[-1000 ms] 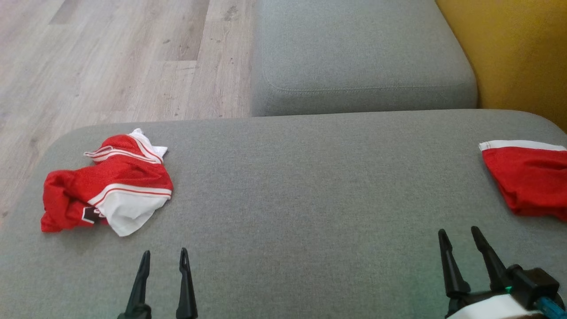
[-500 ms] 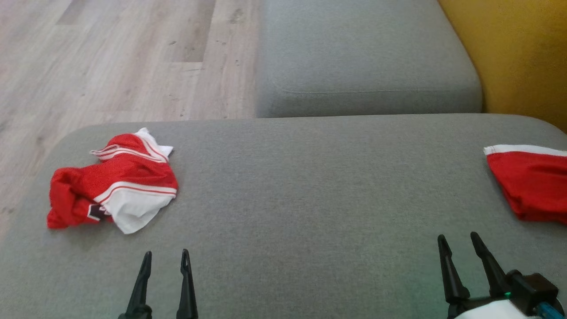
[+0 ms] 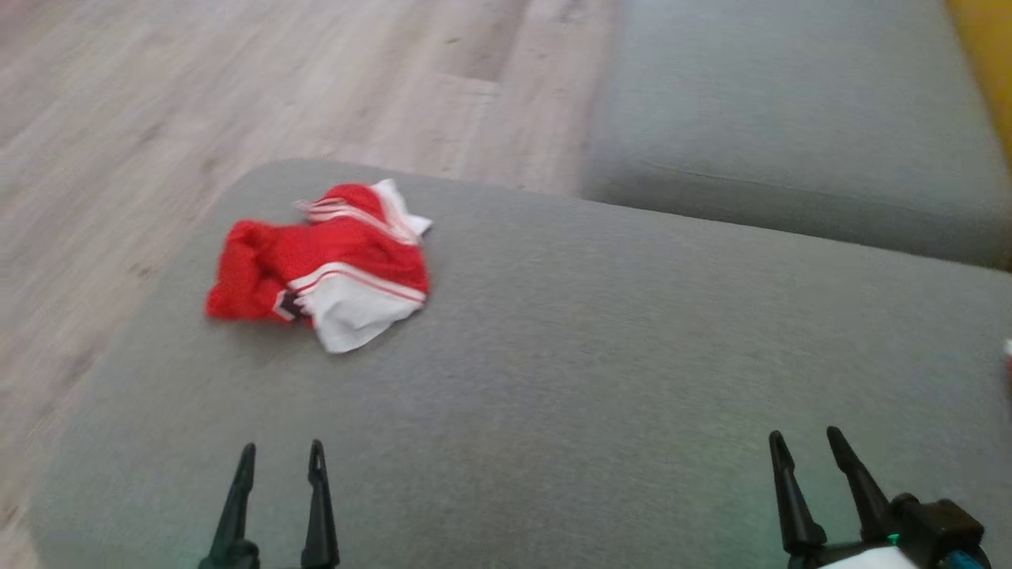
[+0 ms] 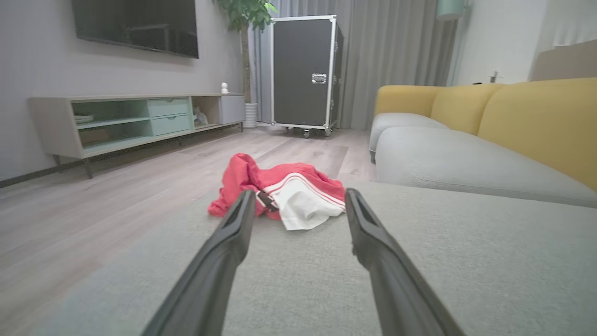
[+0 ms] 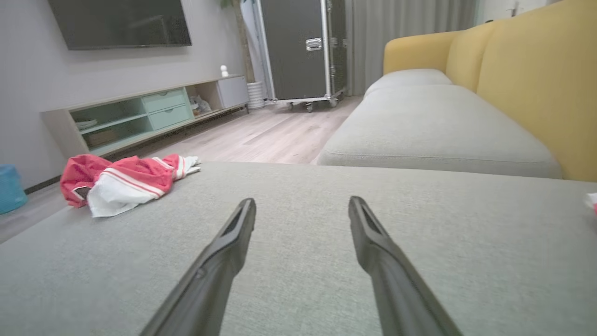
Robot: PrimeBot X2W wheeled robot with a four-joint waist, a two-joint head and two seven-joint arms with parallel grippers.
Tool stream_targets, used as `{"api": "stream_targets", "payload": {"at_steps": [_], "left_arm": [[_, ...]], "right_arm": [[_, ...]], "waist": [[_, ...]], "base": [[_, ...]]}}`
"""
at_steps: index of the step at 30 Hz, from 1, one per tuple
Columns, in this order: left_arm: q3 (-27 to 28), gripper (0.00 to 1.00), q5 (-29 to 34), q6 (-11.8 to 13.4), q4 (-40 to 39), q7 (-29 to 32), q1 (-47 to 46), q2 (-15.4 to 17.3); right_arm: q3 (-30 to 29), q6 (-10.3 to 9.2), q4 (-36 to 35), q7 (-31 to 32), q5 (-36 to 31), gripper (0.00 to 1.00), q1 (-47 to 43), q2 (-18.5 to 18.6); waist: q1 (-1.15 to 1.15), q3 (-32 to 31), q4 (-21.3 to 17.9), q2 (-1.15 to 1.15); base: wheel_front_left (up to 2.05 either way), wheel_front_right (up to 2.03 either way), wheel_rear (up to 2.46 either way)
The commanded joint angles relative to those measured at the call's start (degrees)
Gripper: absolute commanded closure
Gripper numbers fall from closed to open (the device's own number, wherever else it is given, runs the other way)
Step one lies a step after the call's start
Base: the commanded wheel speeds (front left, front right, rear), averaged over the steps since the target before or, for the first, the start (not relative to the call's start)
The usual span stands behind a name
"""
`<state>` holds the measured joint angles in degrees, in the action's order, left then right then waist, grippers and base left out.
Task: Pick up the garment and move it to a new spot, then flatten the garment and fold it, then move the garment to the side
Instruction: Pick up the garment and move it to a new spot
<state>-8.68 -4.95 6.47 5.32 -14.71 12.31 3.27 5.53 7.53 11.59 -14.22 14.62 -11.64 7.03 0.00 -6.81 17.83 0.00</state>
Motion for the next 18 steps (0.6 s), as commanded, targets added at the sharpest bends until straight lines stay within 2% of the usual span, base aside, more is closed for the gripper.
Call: {"api": "stream_targets", "payload": {"at_steps": [1, 5, 9, 13, 18], "left_arm": [[2.4, 0.0, 0.6, -0.2, -2.1, -0.3, -2.2, -0.2], [3.4, 0.0, 0.9, -0.3, -3.0, -0.3, -2.2, -0.2], [4.2, 0.0, 1.0, 0.0, -4.5, -0.3, -2.3, -0.2], [5.1, 0.0, 0.7, 0.2, -5.1, -0.3, -2.6, -0.2], [6.5, 0.0, 0.8, 0.3, -6.6, -0.3, -4.4, -0.2]], "right_arm": [[1.3, -0.04, -1.9, -0.8, 0.1, 0.0, 3.0, 0.4], [1.8, -0.04, -1.8, -0.8, 0.0, 0.0, 3.5, 0.3], [2.3, -0.04, -1.7, -0.8, -0.1, 0.0, 4.2, 1.0], [2.2, -0.04, -1.7, -0.8, 0.0, 0.0, 4.0, 1.8], [2.5, -0.04, -2.1, -0.8, -0.4, 0.0, 4.0, 3.6]], "waist": [[0.0, 0.8, 4.3, 0.0], [0.0, 1.5, 7.5, 0.0], [0.0, 2.9, 8.8, 0.0], [0.0, 3.9, 9.3, 0.0], [0.0, 7.3, 8.1, 0.0]], "base": [[0.0, 0.0, 0.0], [0.0, 0.0, 0.0], [0.0, 0.0, 0.0], [0.0, 0.0, 0.0], [0.0, 0.0, 0.0]]}}
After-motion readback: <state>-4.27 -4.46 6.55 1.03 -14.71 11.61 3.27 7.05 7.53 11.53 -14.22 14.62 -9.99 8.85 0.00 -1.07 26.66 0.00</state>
